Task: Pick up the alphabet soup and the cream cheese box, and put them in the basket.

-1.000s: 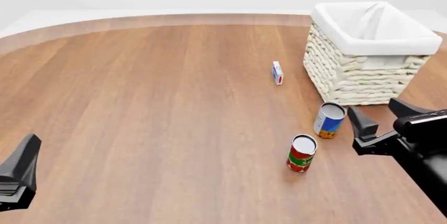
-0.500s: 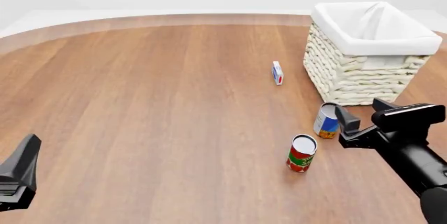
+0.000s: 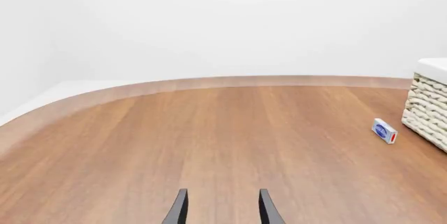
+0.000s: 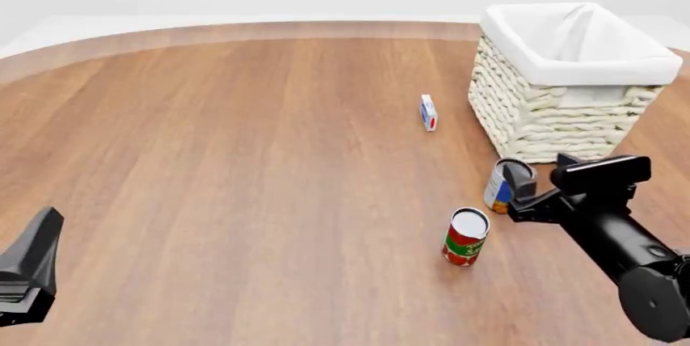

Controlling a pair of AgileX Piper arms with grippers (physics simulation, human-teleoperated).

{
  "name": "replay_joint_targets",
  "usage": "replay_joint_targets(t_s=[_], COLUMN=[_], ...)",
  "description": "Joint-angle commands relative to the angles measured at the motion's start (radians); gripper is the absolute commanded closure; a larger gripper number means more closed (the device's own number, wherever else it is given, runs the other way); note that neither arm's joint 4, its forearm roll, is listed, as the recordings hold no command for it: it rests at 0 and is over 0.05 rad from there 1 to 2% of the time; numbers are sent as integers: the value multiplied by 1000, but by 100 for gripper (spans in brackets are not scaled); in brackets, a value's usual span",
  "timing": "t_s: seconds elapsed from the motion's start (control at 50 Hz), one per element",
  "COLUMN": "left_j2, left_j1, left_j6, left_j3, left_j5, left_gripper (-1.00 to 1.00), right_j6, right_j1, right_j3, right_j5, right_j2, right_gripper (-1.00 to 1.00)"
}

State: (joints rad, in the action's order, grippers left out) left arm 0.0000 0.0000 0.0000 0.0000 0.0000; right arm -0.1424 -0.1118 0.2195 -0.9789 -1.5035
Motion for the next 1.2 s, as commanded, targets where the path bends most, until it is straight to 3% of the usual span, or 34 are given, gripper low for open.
replay_joint_targets(t_s=[0.02,1.2], left_j2=[0,0], left_j1=[0,0], left_j6=[0,0], left_j3=[0,0], left_j5=[0,0], left_gripper=[-100,-100], right_j6=[1,4], right_j1=[2,15], right_j3=[31,115], right_j5=[-27,-81], right_j2=[-81,-325], right_gripper=[-100,-100])
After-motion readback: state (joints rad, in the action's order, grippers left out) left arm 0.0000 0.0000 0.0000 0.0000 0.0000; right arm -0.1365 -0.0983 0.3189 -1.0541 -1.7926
